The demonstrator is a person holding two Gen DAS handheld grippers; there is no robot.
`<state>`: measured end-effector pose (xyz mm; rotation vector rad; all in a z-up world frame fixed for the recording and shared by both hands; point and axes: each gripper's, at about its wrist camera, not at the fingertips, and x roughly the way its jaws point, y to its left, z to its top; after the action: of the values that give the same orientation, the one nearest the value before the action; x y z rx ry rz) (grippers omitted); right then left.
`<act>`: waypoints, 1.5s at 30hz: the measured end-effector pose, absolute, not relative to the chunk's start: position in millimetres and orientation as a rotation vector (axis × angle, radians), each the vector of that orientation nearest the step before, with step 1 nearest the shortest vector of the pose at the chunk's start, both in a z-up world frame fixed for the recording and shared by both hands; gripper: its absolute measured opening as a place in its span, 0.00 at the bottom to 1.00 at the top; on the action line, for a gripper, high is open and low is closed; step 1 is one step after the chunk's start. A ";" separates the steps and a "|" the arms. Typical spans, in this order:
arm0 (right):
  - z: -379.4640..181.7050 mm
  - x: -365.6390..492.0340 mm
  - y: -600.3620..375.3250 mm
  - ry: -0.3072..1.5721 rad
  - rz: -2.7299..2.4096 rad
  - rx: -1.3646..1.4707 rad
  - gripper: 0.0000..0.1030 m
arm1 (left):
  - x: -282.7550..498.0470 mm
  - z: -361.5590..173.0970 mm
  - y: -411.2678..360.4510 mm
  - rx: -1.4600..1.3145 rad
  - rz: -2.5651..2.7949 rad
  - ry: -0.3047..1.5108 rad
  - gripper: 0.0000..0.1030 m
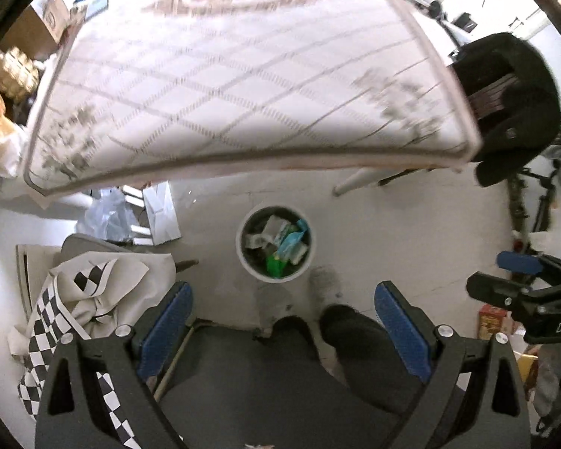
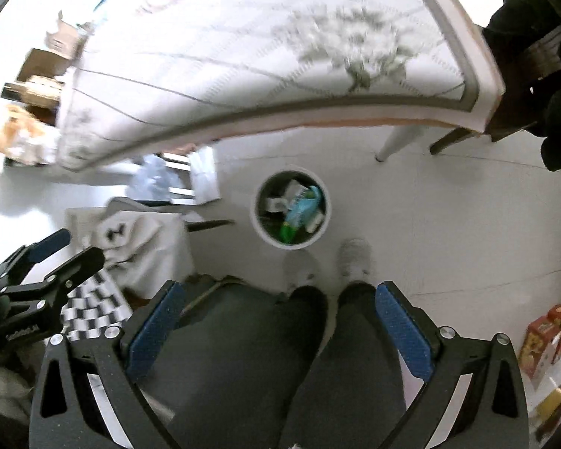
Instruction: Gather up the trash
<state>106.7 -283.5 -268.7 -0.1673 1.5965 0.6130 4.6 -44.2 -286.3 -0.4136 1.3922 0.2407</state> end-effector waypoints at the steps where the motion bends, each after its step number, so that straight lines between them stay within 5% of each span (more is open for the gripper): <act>1: -254.1 104.1 -286.2 1.592 0.628 -0.157 1.00 | 3.3 -274.1 -44.9 -0.419 0.232 1.378 0.97; 15: -121.4 73.9 -322.1 1.539 0.795 -0.044 1.00 | -20.2 -163.9 -58.5 -0.602 0.117 1.240 0.97; 45: -89.6 45.3 -324.0 1.569 0.851 -0.005 1.00 | -41.4 -124.0 -72.3 -0.604 0.075 1.199 1.00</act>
<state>45.3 -324.0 -89.6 -0.0054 1.5685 0.8513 -41.4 -72.3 -124.0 -0.6041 1.1987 0.0745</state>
